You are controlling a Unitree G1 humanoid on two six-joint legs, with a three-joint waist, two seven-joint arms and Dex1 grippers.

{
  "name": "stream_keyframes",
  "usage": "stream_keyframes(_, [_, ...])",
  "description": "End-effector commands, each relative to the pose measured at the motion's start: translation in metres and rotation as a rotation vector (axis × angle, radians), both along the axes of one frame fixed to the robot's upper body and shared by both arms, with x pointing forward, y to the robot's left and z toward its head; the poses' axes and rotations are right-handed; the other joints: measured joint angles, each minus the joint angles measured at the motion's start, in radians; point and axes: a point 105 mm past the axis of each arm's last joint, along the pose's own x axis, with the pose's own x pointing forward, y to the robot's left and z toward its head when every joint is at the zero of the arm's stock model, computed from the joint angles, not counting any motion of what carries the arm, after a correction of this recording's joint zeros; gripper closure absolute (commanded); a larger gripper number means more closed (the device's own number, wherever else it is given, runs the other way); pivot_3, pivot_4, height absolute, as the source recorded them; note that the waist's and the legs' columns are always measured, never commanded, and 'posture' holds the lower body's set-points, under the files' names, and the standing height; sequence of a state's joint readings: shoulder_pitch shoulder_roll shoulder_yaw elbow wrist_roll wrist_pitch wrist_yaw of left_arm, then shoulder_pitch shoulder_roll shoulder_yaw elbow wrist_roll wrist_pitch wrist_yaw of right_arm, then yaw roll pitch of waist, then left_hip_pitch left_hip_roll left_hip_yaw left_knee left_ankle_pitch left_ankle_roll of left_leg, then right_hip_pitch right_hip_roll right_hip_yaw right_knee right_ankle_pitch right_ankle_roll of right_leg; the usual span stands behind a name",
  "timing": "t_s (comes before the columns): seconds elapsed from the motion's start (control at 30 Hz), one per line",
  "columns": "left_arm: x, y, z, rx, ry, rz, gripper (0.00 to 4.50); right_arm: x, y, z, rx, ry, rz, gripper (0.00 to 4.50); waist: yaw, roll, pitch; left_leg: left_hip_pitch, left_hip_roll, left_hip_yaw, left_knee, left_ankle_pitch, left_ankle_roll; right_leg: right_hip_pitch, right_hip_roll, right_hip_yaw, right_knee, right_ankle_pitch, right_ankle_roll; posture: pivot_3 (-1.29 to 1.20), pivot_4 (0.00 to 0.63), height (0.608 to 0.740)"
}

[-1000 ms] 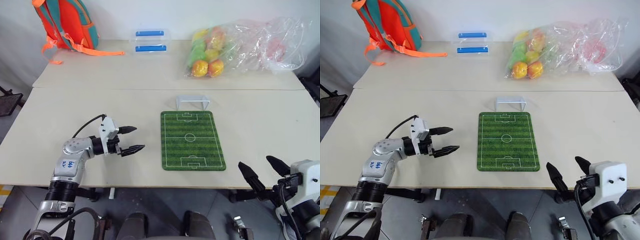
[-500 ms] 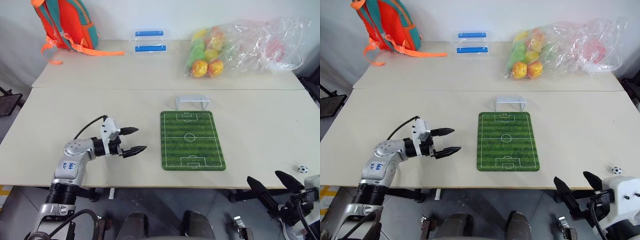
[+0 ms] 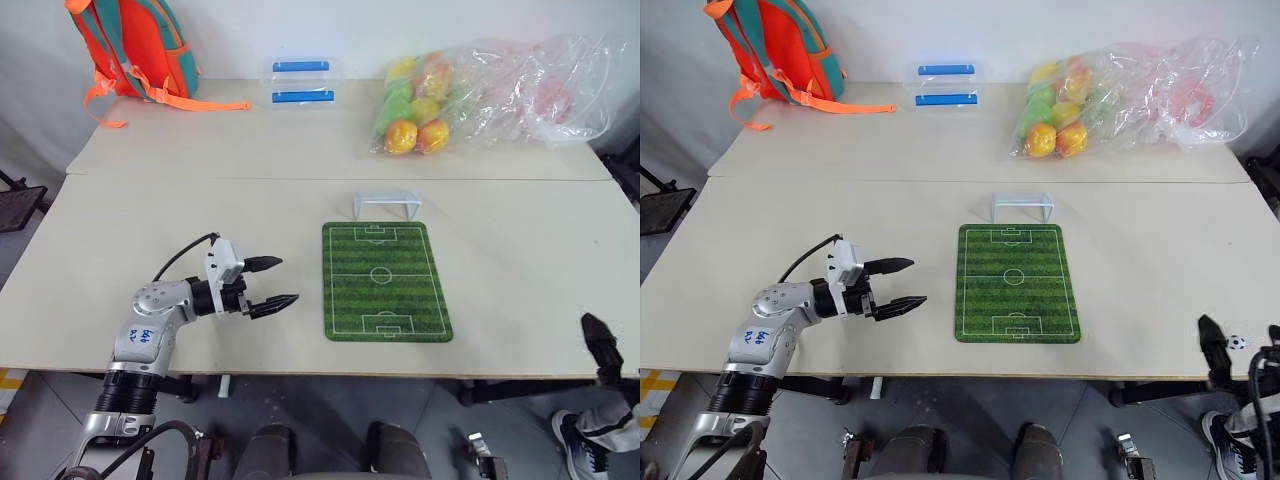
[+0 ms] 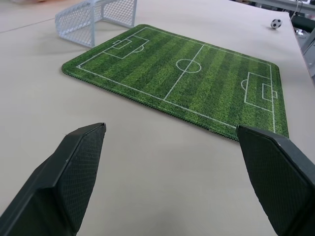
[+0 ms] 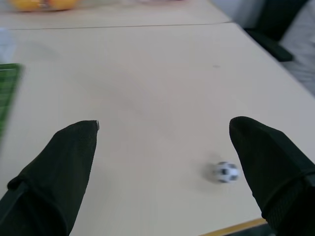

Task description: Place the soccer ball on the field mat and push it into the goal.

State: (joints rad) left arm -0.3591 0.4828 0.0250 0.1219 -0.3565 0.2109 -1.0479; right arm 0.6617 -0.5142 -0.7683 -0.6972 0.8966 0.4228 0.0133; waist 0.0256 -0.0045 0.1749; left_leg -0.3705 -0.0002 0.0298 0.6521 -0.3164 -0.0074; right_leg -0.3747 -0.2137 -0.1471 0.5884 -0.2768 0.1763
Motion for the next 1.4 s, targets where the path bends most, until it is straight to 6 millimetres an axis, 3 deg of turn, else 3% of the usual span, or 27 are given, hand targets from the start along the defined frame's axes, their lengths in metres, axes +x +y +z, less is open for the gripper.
stream_keyframes(0.03, [-0.007,-0.005,0.017,-0.035,-0.066,-0.068,0.00,-0.002,-0.026,-0.001,0.004,-0.006,-0.085,0.02,-0.001,0.000,0.000,0.000,0.000,0.000,0.001,0.000,0.000,0.000,0.000,0.000,0.000,0.000,0.000,0.00,0.150,0.740])
stream_keyframes(0.53, [-0.010,-0.004,0.020,-0.047,-0.081,-0.062,0.00,0.032,-0.074,-0.049,0.076,0.135,-0.142,0.02,-0.002,0.001,0.000,0.000,0.000,0.004,0.002,-0.001,0.002,0.000,0.000,0.003,0.000,0.000,0.000,0.00,0.150,0.740])
stream_keyframes(0.93, [-0.013,0.000,0.021,-0.043,-0.086,-0.035,0.00,0.042,-0.065,-0.083,0.164,0.242,-0.127,0.02,-0.005,0.000,0.000,0.001,0.000,0.004,0.003,-0.001,0.002,0.000,0.000,0.003,0.000,0.000,0.000,0.00,0.150,0.740])
stream_keyframes(1.03, [-0.012,-0.001,0.022,-0.045,-0.088,-0.032,0.00,0.046,-0.063,-0.086,0.184,0.243,-0.122,0.62,-0.007,0.000,0.000,0.001,0.000,0.004,0.003,-0.001,0.002,0.000,0.000,0.004,0.000,0.000,0.000,0.00,0.150,0.740])
stream_keyframes(1.23, [-0.010,-0.002,0.022,-0.046,-0.093,-0.031,0.00,0.052,-0.063,-0.085,0.180,0.233,-0.112,2.78,-0.007,0.000,0.000,0.001,0.000,0.004,0.004,-0.001,0.002,0.000,0.000,0.004,0.000,0.000,0.000,0.00,0.150,0.740])
stream_keyframes(1.33, [-0.009,-0.001,0.022,-0.044,-0.100,-0.032,0.00,0.051,-0.064,-0.076,0.161,0.209,-0.113,3.64,-0.005,0.000,0.000,0.001,0.000,0.004,0.004,-0.001,0.002,0.000,0.000,0.004,0.000,0.000,0.000,0.00,0.150,0.740])
stream_keyframes(1.4, [-0.007,-0.003,0.022,-0.045,-0.107,-0.034,0.00,0.052,-0.062,-0.066,0.129,0.184,-0.096,3.66,-0.004,0.000,0.000,0.001,0.000,0.004,0.004,-0.001,0.002,0.000,0.000,0.004,0.000,0.000,0.000,0.00,0.150,0.740])
